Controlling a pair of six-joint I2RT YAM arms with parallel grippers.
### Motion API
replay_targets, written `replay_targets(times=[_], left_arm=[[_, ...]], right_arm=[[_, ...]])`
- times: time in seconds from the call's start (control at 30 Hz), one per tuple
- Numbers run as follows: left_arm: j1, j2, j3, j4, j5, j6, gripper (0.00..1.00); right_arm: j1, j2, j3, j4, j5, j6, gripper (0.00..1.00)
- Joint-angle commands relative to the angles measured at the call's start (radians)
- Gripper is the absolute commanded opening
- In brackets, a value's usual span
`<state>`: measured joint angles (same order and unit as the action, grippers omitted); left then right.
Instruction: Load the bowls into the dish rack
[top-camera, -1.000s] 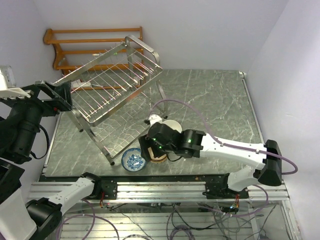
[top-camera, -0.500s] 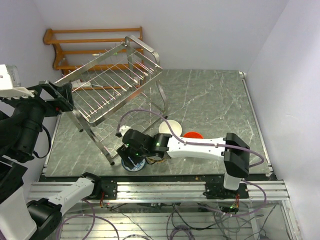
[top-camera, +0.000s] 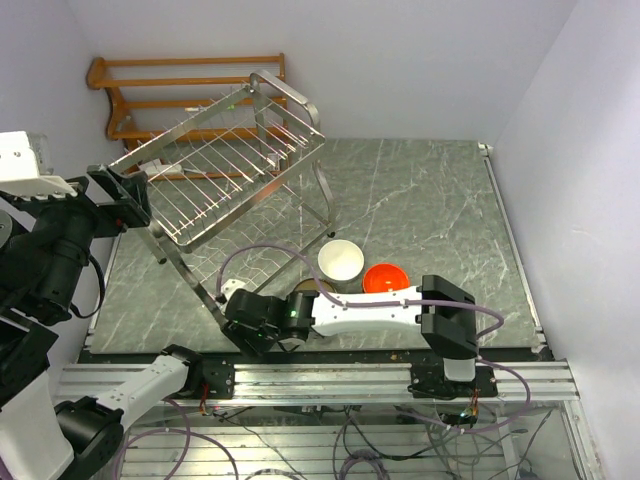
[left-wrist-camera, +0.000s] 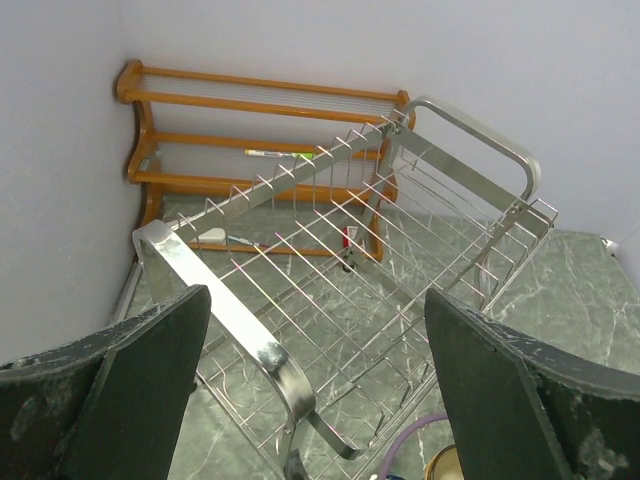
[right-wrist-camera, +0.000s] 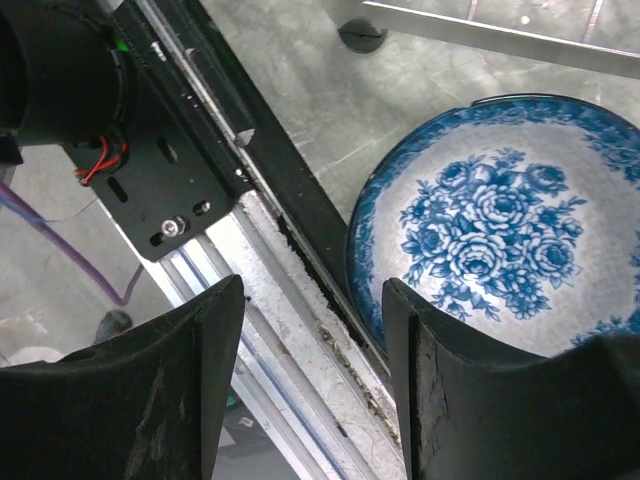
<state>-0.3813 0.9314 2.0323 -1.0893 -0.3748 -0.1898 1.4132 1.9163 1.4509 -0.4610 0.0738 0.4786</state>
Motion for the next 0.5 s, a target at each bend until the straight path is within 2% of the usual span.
replay_targets(times=[0.0,0.17,0.3,0.47], left_arm=[[0.005,-0.011,0.006,-0.020,0.003,0.023,0.99],[0.005,-0.036,-0.016,-0.021,-0.001,0.014,0.99],[0.005,-0.041,-0.011,-0.038,-0.009,0.012,0.99],[0.005,-0.049,-0.006,-0.045,-0.021,0.012,0.99]], right_arm=[[-0.007,0.024,0.011,-0.029,0.076,0.011,0.57],[-0.005,0.066,0.016,-0.030,0.073,-0.038,0.49],[-0.002,0.067,0.005,-0.020,0.076,-0.036,0.47],[-0.002,0.059,-0.011,-0.027,0.099,-0.023,0.35]])
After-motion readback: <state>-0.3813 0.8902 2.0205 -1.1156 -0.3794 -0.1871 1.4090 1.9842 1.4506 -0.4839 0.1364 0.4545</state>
